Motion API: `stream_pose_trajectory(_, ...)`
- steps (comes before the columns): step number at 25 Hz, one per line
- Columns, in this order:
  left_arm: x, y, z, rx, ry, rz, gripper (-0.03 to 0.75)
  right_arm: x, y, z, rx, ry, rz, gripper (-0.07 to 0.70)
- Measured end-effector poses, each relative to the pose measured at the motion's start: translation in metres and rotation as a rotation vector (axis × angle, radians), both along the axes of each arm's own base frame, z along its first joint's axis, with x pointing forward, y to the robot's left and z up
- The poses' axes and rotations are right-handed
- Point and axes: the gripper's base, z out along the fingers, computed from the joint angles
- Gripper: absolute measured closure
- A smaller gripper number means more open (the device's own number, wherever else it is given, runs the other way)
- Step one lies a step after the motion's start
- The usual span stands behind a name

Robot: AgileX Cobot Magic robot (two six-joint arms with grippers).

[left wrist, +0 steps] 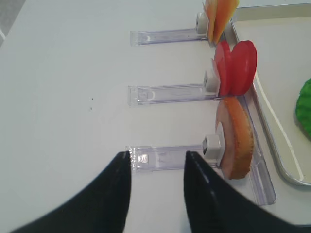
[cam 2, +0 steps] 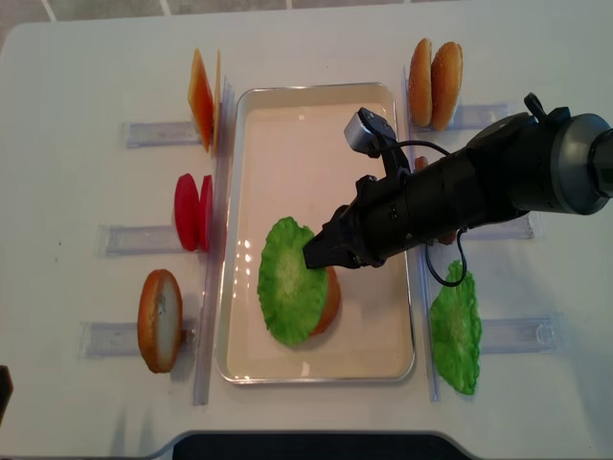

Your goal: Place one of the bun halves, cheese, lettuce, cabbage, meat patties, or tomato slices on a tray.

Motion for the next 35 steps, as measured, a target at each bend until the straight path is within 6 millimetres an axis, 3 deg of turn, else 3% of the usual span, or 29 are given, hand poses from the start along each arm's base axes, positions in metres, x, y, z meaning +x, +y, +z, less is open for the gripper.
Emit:
stream_pose_trajectory(3,0.000,0.000,0.000,0.000,0.000,0.000,0.433,0.001,-0.001,-0.001,-0.017,-0.010,-0.003,0.482)
stream_pose_trajectory(8,0.000,0.000,0.000,0.000,0.000,0.000,0.433,0.000,-0.002,-0.004,-0.045,-0.027,0.013,0.252)
stream_pose_trajectory(12,0.000,0.000,0.000,0.000,0.000,0.000,0.433,0.000,-0.003,-0.005,-0.069,-0.041,0.020,0.171)
stream_pose_trajectory(17,0.000,0.000,0.000,0.000,0.000,0.000,0.433,0.004,-0.008,-0.005,-0.152,-0.118,0.010,0.156)
stream_pose_trajectory(25,0.000,0.000,0.000,0.000,0.000,0.000,0.433,0.002,-0.017,0.033,-0.168,-0.270,-0.040,0.153)
stream_pose_trajectory(30,0.000,0.000,0.000,0.000,0.000,0.000,0.433,-0.008,-0.027,0.060,-0.219,-0.307,-0.047,0.153)
stream_pose_trajectory(35,0.000,0.000,0.000,0.000,0.000,0.000,0.433,-0.025,-0.049,0.067,-0.434,-0.237,-0.015,0.188)
